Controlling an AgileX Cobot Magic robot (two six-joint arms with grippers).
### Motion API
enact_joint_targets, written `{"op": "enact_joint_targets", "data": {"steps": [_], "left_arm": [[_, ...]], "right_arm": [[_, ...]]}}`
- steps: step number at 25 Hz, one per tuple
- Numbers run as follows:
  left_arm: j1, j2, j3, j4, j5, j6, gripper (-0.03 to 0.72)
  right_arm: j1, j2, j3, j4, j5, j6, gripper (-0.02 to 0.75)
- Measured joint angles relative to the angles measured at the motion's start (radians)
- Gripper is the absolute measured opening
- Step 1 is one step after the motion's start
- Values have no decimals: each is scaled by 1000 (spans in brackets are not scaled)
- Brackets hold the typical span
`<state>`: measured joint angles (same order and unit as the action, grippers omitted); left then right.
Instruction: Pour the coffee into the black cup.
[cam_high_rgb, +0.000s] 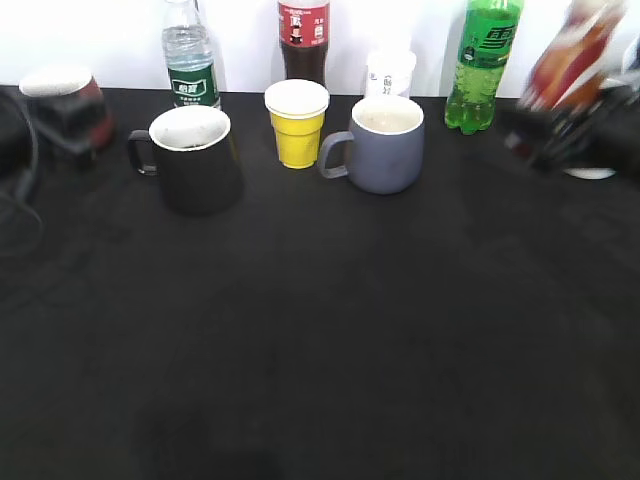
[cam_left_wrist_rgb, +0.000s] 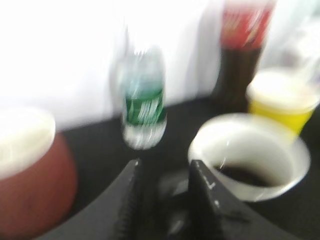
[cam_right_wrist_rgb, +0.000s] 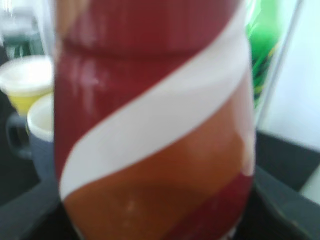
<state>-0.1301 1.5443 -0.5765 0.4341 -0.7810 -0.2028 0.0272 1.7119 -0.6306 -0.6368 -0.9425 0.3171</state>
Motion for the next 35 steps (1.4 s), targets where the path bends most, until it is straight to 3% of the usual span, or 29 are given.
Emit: {"op": "enact_joint_targets", "data": {"steps": [4,8,14,16,17,22,27,31,33,35], "left_arm": [[-63,-117,0,1,19,0,246],[-123,-165,0,3,73,0,246],[-127,-194,1,3,85,0,246],[-127,-195,1,3,85,0,246],[-127,-195,1,3,86,0,246],[-127,-260,1,4,210,0,246],[-127,-370,1,-30,634,-155,278],[-127,-490,-3,-256,987,-166,387],[-127,-580,-43,-288,1270,-154,390],[-127,-725,-107,-339,1462,-51,390]], "right_arm": [[0,223,-12,79,-143,-107,536],[0,365,-106,84,-170,-117,536],[0,401,-119,87,-182,-119,536],[0,402,-115,86,-163,-32,641],[0,401,-100,79,-154,-9,657],[0,247,12,102,-46,-22,664],[0,22,110,108,236,-1,664],[0,-190,115,68,458,205,650],[0,-285,116,-52,503,332,638],[0,-454,116,-274,538,531,624]]}}
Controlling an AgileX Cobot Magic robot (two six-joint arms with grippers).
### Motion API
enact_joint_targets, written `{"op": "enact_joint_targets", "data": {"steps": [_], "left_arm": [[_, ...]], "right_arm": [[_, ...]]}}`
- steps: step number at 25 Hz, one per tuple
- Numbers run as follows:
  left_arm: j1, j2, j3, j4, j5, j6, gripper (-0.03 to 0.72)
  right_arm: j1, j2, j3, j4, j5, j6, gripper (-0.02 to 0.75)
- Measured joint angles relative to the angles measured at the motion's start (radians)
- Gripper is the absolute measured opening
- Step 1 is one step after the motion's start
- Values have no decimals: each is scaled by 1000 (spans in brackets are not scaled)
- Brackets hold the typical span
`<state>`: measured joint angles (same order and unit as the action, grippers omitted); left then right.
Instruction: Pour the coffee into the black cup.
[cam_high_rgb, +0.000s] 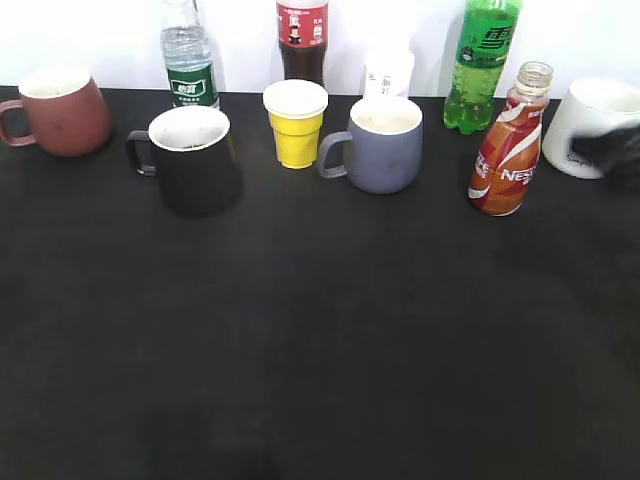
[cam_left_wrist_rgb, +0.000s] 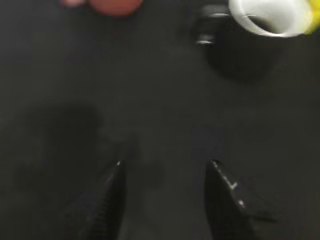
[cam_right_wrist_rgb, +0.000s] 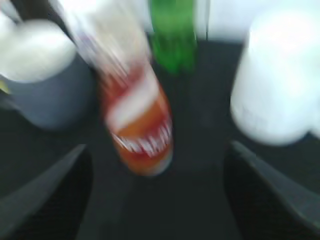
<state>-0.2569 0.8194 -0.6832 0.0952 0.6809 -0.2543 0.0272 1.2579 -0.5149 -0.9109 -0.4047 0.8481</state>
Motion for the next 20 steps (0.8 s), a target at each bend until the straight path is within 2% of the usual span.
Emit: {"op": "enact_joint_targets", "data": {"steps": [2,3,4,6,7,8,9,11,12,14,15,16,20], "left_arm": [[0,-164,-33,-49,104,56,390],[0,-222,-33,-74,149,64,390],[0,-281,-33,-89,195,70,390],[0,-355,-33,-95,267,74,391],[0,-382,-33,-100,306,74,391],[0,-404,-33,-101,345,74,391],[0,-426,-33,-95,363,74,391],[0,-450,-33,-95,385,74,391],[0,-456,-33,-95,393,74,391],[0,-469,-33,-95,403,74,391],[0,-477,-33,-95,405,74,391],[0,-499,-33,-95,411,78,391],[0,-662,-20,-84,474,133,391]], "right_arm": [[0,-186,1,-327,115,249,603],[0,-253,2,-440,193,352,599],[0,-302,11,-504,277,401,598],[0,-345,40,-480,428,422,589],[0,-346,56,-411,526,422,561],[0,-348,64,-286,599,392,520],[0,-358,66,-76,639,268,473],[0,-365,57,450,761,-200,433],[0,-367,39,667,869,-423,429],[0,-415,-24,997,1048,-784,428],[0,-497,-53,1100,1090,-866,427],[0,-562,-69,1139,1118,-900,427],[0,-856,-68,1160,1301,-920,427]]}}
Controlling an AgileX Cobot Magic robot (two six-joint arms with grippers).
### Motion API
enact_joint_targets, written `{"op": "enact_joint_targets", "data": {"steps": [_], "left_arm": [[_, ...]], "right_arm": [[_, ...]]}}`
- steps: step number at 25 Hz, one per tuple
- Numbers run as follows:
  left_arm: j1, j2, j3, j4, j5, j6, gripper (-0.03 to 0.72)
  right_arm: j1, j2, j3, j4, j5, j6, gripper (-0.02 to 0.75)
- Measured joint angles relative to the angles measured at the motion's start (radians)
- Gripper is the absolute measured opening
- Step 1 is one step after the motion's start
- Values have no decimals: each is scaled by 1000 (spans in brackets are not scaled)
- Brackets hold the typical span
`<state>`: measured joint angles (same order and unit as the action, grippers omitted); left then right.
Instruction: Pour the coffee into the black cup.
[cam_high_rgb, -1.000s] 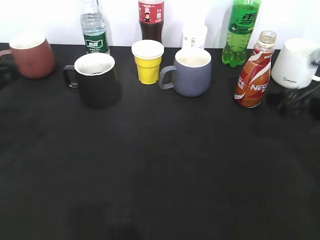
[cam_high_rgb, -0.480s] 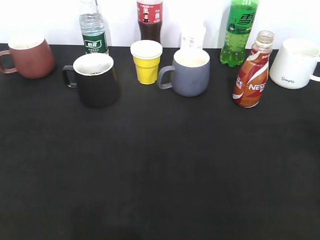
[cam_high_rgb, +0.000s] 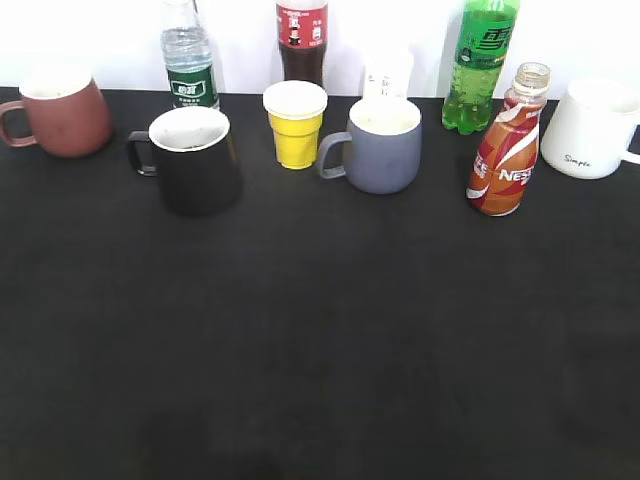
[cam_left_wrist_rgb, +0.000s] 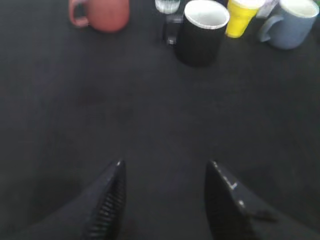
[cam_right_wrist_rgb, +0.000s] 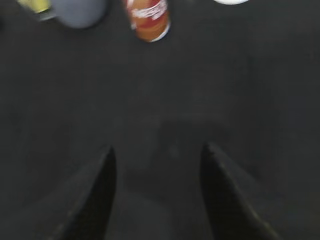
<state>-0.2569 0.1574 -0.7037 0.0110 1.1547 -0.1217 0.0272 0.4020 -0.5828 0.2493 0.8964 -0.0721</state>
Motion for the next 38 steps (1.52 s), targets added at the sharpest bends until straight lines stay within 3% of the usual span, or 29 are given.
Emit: {"op": "enact_joint_targets", "data": {"steps": [3,7,16,18,21,23,29,38], "left_arm": [[0,-152,87,1,26,62,391],[0,-165,175,2,-70,99,391],[0,-165,181,5,-86,102,382],[45,-165,181,5,-86,103,359],[190,-165,181,6,-86,103,342],[242,-165,181,6,-87,103,323],[247,-165,183,6,-87,103,247],[247,-165,183,6,-87,103,240]], "right_arm": [[0,-179,48,-48,58,-1,427],[0,-285,58,-97,94,-1,424],[-1,-285,80,-147,143,49,417],[-1,-298,80,-147,142,49,417],[-1,-403,80,-147,142,49,417],[-3,-410,80,-146,144,49,417],[-4,-410,80,-146,144,49,417],[-4,-410,80,-146,144,49,412]]}}
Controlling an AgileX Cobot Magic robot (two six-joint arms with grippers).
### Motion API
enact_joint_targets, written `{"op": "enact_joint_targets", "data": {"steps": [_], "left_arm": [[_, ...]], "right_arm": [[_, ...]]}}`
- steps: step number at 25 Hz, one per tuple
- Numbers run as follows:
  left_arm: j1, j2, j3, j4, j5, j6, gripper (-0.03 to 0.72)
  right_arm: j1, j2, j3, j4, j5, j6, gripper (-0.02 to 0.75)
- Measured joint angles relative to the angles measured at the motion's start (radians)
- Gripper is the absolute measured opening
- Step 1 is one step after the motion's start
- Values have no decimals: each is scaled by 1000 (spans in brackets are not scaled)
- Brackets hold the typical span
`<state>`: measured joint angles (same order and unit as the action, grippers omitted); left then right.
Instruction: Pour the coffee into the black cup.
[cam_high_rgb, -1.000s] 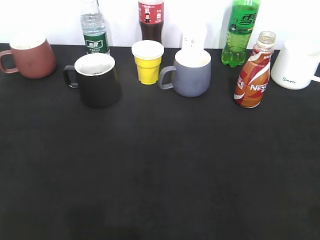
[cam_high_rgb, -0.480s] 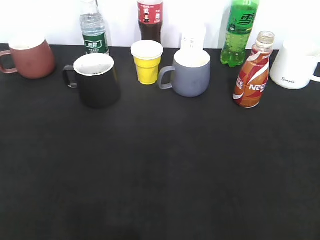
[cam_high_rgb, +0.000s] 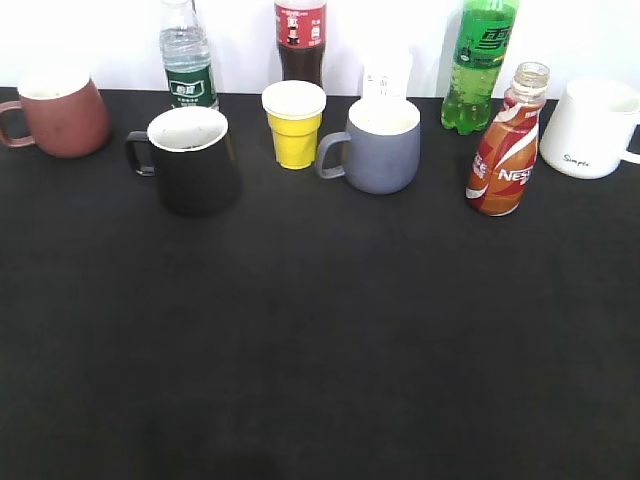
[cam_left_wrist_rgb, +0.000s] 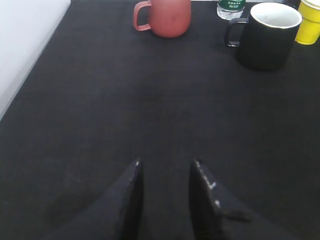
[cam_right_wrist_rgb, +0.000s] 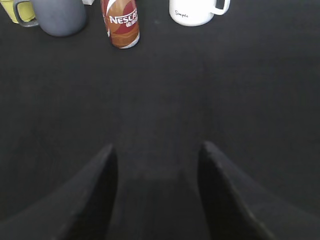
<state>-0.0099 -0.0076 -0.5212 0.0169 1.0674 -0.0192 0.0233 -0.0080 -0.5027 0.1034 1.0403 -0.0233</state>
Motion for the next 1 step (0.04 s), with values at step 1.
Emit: {"op": "enact_joint_targets", "data": {"steps": [1], "left_arm": [[0,0,0,0,0,0,240]], "right_arm": [[0,0,0,0,0,0,412]]}}
